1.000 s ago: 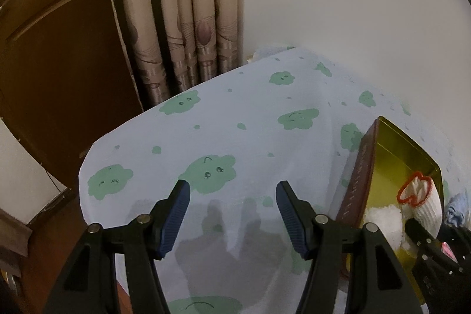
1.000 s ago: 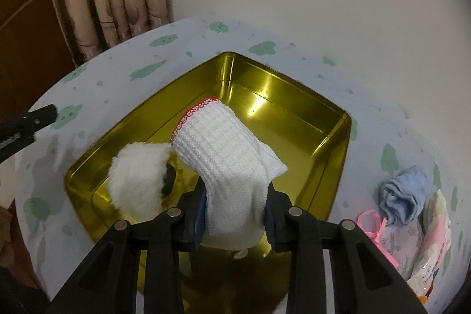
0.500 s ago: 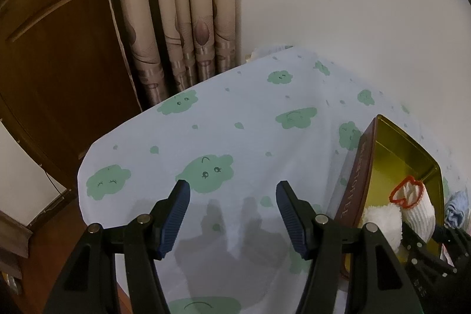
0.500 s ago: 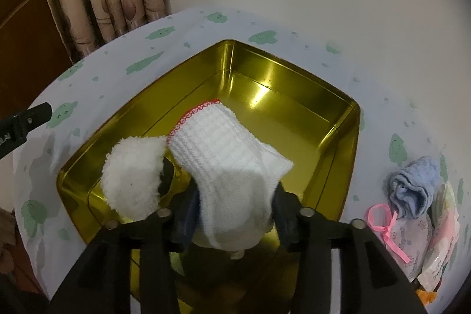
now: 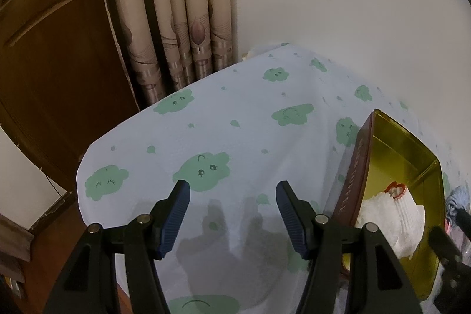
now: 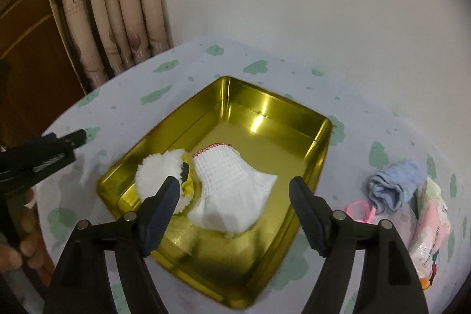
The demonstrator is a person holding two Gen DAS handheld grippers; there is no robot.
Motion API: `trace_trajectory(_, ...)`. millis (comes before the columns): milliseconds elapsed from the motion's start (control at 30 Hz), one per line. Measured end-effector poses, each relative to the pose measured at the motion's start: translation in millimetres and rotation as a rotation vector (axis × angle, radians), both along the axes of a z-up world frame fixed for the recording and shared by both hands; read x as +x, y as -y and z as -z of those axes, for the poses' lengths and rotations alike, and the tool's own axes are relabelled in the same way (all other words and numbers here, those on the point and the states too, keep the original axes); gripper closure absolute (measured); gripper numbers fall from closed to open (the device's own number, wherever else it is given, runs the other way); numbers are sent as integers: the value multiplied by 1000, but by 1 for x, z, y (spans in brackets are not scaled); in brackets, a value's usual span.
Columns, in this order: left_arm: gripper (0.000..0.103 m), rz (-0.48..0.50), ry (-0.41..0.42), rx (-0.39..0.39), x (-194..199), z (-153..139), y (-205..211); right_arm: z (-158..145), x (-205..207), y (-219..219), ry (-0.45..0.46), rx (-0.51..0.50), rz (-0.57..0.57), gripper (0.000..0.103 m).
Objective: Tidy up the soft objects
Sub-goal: 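Move the right gripper back to the pile and grasp the orange plush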
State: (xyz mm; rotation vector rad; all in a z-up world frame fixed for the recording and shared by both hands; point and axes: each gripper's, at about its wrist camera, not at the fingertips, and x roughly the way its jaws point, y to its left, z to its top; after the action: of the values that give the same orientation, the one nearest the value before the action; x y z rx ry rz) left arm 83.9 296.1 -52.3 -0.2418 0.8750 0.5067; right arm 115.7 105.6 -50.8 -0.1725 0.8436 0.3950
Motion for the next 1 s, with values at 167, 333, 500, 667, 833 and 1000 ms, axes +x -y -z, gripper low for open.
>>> trace_trajectory(167,41,-2,0,2,-1,0,0,-13,-17,28,17,21,32,27)
trace_trajectory(333,41,5,-3,14,-1,0,3,-17,-40,69,27,-3,90,26)
trace_trajectory(500,41,3,2,11,-1,0,3,-13,-59,121,7,-29,180,25)
trace_trajectory(667,41,7,5,18,-2,0,5,-8,-71,183,-27,-33,316,25)
trace_trajectory(833,41,8,7,28,-3,0,5,5,-71,231,-79,-46,432,25)
trace_trajectory(1000,41,7,6,39,-3,-1,6,23,-60,255,-166,-1,495,25)
